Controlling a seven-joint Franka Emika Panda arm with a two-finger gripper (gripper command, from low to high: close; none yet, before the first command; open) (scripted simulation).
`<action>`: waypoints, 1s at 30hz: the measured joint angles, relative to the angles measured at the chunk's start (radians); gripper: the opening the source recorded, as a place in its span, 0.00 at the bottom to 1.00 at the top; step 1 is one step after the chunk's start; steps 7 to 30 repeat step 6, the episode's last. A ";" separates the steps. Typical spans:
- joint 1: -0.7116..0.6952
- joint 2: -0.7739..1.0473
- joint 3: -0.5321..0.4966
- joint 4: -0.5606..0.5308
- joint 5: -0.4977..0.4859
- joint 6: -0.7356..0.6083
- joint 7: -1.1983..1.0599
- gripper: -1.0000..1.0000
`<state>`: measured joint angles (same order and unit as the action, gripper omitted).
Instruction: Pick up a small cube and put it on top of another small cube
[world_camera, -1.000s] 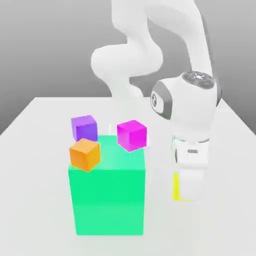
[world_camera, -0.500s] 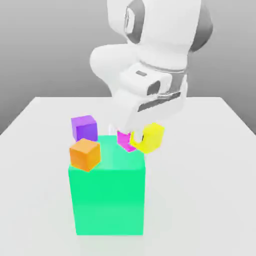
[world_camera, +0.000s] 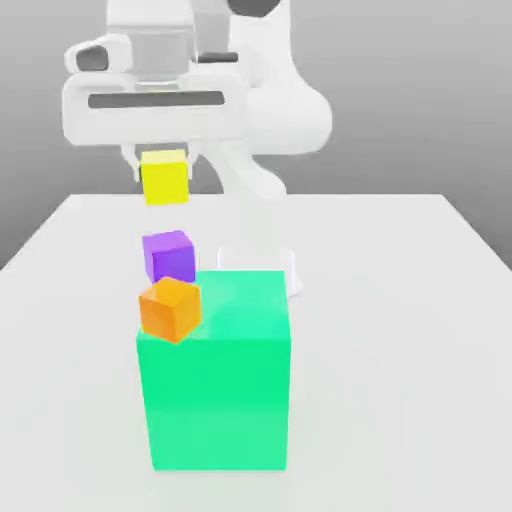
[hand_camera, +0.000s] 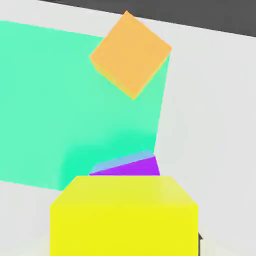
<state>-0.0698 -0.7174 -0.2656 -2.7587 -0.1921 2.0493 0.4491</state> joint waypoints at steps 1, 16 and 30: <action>-0.004 0.013 -0.005 -0.027 -0.004 0.040 -0.001 1.00; -0.004 0.013 -0.005 -0.027 -0.004 0.040 -0.001 1.00; -0.004 0.013 -0.005 -0.027 -0.004 0.040 -0.001 1.00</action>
